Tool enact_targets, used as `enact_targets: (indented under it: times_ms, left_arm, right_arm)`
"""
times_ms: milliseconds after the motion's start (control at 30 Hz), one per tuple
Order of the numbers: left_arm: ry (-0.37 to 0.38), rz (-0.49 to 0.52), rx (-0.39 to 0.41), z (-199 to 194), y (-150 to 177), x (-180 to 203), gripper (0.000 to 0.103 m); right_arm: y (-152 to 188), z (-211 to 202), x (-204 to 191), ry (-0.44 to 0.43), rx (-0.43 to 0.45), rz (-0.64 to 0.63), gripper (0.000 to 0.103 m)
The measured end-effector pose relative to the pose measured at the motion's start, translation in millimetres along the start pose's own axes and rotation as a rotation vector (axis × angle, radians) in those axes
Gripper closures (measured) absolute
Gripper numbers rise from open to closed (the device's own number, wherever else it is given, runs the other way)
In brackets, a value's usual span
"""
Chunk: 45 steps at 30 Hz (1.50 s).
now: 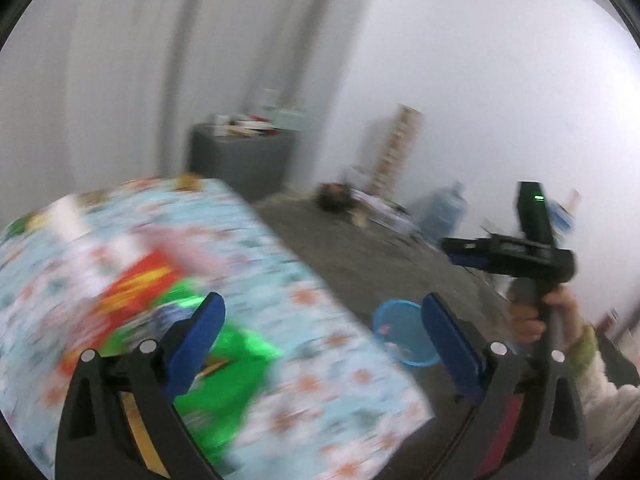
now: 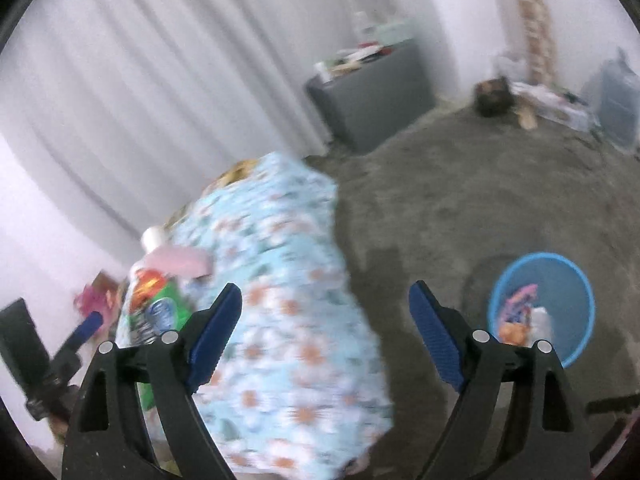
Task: Collect trash
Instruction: 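Grasp the white paper cup with left tool while right tool grasps pink sponge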
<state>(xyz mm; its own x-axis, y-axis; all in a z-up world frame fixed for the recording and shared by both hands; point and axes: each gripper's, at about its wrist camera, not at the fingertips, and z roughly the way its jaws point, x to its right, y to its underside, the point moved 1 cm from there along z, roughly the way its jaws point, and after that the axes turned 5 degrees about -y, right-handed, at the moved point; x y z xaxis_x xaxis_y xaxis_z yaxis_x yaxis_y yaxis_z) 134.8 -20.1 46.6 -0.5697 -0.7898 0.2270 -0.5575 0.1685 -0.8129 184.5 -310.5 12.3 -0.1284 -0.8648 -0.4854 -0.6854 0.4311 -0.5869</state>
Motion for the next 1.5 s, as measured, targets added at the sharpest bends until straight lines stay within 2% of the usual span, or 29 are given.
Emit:
enact_targets:
  times_ms: [200,267,433,533,633,700,933,1133,1500]
  left_arm:
    - [-0.148,-0.148,0.032,-35.9,21.6,-92.0,0.007]
    - [-0.163,-0.202,0.042,-42.1,20.9,-114.4,0.007]
    - [-0.14,-0.382,0.05,-35.9,8.2,-177.6,0.007]
    - [-0.117,-0.481,0.018,-13.8,-2.8,-208.6,0.007]
    - [-0.076,-0.586,-0.02,13.1,-16.1,-240.5,0.007]
    - [-0.051,-0.622,-0.043,29.0,-25.3,-256.6,0.007]
    - [-0.045,-0.774,-0.117,92.5,-43.1,-304.9,0.007]
    - [-0.074,-0.875,-0.189,140.4,-41.2,-332.7,0.008]
    - [-0.087,-0.907,-0.211,172.2,-44.5,-348.8,0.021]
  right_arm:
    - [-3.7,47.4,-72.6,-0.089,-0.087,-0.097,0.022]
    - [-3.9,64.9,-93.5,-0.118,-0.116,-0.122,0.022]
    - [-4.0,96.8,-132.6,-0.144,-0.163,-0.167,0.022]
    - [-5.2,116.8,-150.0,-0.153,-0.186,-0.177,0.022]
    - [-5.6,125.9,-162.0,-0.123,-0.179,-0.228,0.022]
    - [-5.6,132.4,-171.3,-0.12,-0.176,-0.272,0.022]
    - [-9.4,156.6,-200.3,-0.113,-0.165,-0.399,0.024]
    - [-12.8,182.2,-218.7,-0.103,-0.163,-0.478,0.03]
    - [-11.7,212.0,-223.4,-0.086,-0.198,-0.521,0.041]
